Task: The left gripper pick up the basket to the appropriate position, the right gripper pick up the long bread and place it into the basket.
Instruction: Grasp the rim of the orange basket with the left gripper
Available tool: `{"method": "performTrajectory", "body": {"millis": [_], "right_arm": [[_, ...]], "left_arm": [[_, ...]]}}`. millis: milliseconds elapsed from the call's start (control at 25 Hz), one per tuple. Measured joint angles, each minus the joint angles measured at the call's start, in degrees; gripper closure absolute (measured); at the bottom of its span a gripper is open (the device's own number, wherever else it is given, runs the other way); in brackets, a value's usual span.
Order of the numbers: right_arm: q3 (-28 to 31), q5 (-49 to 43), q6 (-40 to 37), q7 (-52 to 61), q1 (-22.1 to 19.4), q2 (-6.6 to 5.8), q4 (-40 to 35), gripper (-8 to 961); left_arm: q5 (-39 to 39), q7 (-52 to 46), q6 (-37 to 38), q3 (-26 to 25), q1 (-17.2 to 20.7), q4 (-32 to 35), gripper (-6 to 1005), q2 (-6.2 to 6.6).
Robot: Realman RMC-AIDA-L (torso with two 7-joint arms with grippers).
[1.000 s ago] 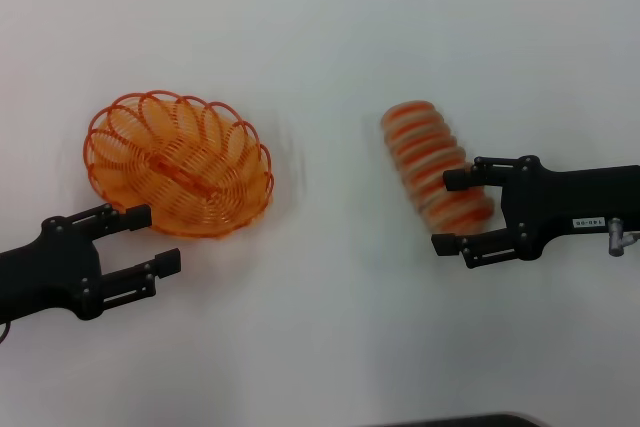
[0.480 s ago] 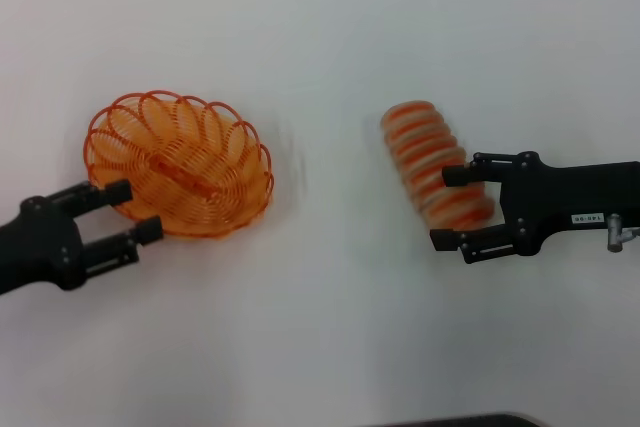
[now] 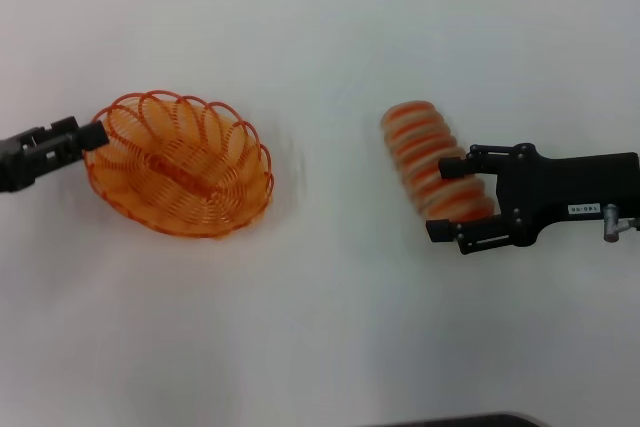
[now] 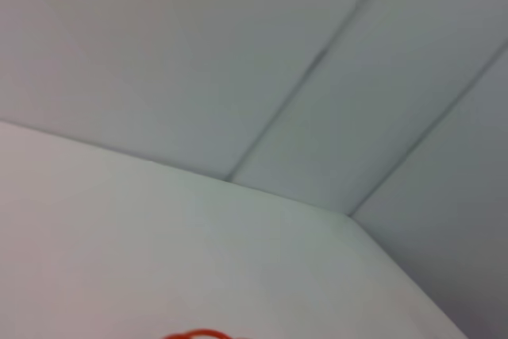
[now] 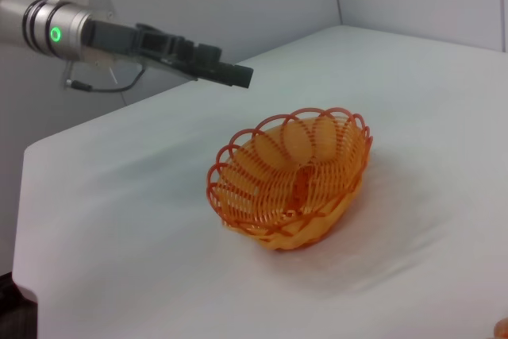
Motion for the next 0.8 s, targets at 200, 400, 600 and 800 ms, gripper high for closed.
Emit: {"method": "performTrajectory", "body": {"millis": [200,400,600,800], "right_arm": [[0.1,-0.2,0.1,0.1,0.5,0.15,0.0,7],[0.1,-0.3,0.1,0.1,0.8,0.18,-0.1,7],[0.1,-0.3,0.0,0.2,1.1,-0.01,-0.1,7],[-0.1,-0.3,0.2,0.9,1.4,-0.16,-0.1,7]], "left_arm": [[1.0,-9.5,-4.9,1.2,-1.6,3.0,267,0.24],[1.9,-17.2,-11.8,6.4,-2.7,5.5,268,1.12],[6.8,-22.7,-15.0,12.3,-5.2,9.3,267,1.2],[10.7,-25.2,-14.8,18.3,-8.4,11.3,267,1.53]]}}
